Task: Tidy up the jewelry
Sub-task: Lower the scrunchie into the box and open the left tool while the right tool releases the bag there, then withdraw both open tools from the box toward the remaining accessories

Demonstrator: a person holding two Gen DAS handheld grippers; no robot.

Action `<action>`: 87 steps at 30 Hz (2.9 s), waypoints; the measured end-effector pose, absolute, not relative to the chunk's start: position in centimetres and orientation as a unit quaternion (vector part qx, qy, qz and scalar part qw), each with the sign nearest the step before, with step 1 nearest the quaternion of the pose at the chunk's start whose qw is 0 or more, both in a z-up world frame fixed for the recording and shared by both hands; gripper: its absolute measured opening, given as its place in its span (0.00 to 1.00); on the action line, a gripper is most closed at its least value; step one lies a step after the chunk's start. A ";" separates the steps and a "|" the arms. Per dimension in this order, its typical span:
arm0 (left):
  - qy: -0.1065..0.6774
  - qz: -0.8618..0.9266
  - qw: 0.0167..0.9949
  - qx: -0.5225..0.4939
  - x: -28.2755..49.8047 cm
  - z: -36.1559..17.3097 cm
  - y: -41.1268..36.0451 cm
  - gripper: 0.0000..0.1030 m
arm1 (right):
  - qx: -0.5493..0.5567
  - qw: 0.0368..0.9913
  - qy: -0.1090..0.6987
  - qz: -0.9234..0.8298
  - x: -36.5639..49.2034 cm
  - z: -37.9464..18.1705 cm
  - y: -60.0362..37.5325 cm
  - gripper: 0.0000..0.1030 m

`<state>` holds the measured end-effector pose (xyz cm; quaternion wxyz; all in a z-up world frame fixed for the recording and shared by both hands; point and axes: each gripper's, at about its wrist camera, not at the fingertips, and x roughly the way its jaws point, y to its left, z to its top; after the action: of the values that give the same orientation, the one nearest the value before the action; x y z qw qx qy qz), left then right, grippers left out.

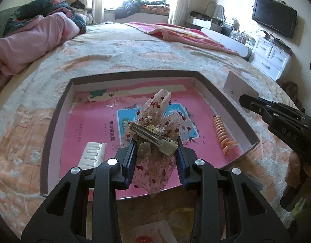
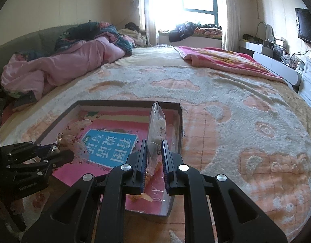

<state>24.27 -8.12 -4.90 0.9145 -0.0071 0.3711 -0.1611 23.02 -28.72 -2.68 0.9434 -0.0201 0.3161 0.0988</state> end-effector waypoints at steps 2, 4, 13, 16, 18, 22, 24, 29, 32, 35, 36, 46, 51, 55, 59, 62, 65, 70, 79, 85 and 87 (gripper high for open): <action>0.378 -0.159 0.912 -0.006 24.5 -5.3 -8.2 0.26 | -0.023 0.941 0.322 0.097 23.6 -3.2 -28.5 0.13; 0.384 -0.157 0.910 -0.005 24.7 -5.6 -8.1 0.26 | -0.025 0.940 0.327 0.096 24.0 -3.6 -28.4 0.13; 0.395 -0.156 0.905 -0.008 24.9 -6.3 -7.8 0.29 | -0.023 0.936 0.341 0.086 25.3 -4.6 -28.3 0.13; 0.396 -0.154 0.905 -0.007 24.8 -6.4 -7.9 0.29 | -0.018 0.935 0.343 0.085 25.3 -4.7 -28.6 0.13; 0.396 -0.155 0.905 -0.007 24.8 -6.4 -7.8 0.29 | -0.013 0.936 0.343 0.085 25.3 -4.8 -28.8 0.14; 0.396 -0.155 0.905 -0.006 24.9 -6.4 -7.9 0.31 | -0.005 0.936 0.342 0.084 25.2 -4.8 -29.1 0.15; 0.396 -0.154 0.905 -0.006 24.8 -6.4 -7.8 0.34 | -0.001 0.937 0.340 0.085 25.0 -4.7 -29.3 0.17; 0.395 -0.152 0.906 -0.009 24.8 -6.4 -7.6 0.41 | 0.009 0.940 0.331 0.087 24.4 -4.3 -29.6 0.31; 0.393 -0.150 0.907 -0.010 24.7 -6.3 -7.5 0.46 | 0.015 0.941 0.326 0.089 23.9 -4.0 -29.9 0.38; 0.390 -0.149 0.909 -0.010 24.5 -6.0 -7.3 0.51 | 0.017 0.943 0.319 0.091 23.3 -3.6 -29.9 0.44; 0.389 -0.149 0.909 -0.010 24.4 -5.9 -7.2 0.53 | 0.015 0.944 0.317 0.090 23.0 -3.5 -29.9 0.45; 0.370 -0.144 0.917 -0.018 23.0 -4.5 -6.4 0.74 | 0.015 0.952 0.293 0.087 20.7 -2.2 -30.0 0.65; 0.359 -0.146 0.921 -0.028 22.3 -3.5 -5.7 0.81 | 0.014 0.955 0.283 0.088 19.6 -1.7 -30.0 0.68; 0.343 -0.143 0.928 -0.030 21.5 -2.6 -5.3 0.82 | 0.013 0.957 0.276 0.091 18.7 -1.3 -29.9 0.68; 0.328 -0.136 0.934 -0.029 20.6 -1.7 -4.8 0.83 | 0.014 0.957 0.272 0.096 17.7 -1.0 -29.8 0.69; 0.321 -0.132 0.937 -0.033 20.1 -1.1 -4.4 0.83 | 0.011 0.958 0.268 0.100 16.8 -0.7 -29.5 0.69; 0.315 -0.129 0.940 -0.040 19.7 -0.6 -3.9 0.83 | 0.007 0.959 0.264 0.104 16.0 -0.6 -29.2 0.69; 0.307 -0.124 0.942 -0.049 18.8 0.1 -3.1 0.83 | 0.004 0.958 0.263 0.115 14.6 -0.5 -28.8 0.69; 0.305 -0.115 0.944 -0.051 16.9 0.1 -2.0 0.83 | -0.009 0.955 0.265 0.134 12.7 -0.4 -27.7 0.69; 0.315 -0.110 0.941 -0.047 15.9 -0.7 -1.9 0.83 | -0.020 0.952 0.269 0.142 11.4 -0.7 -27.0 0.69; 0.315 -0.109 0.942 -0.046 15.5 -0.8 -1.8 0.83 | -0.023 0.952 0.269 0.144 11.1 -0.8 -26.9 0.69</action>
<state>15.50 -1.83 -0.84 0.9416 -0.0458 0.3153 -0.1090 11.08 -26.86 -0.81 0.9519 -0.0231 0.2695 0.1441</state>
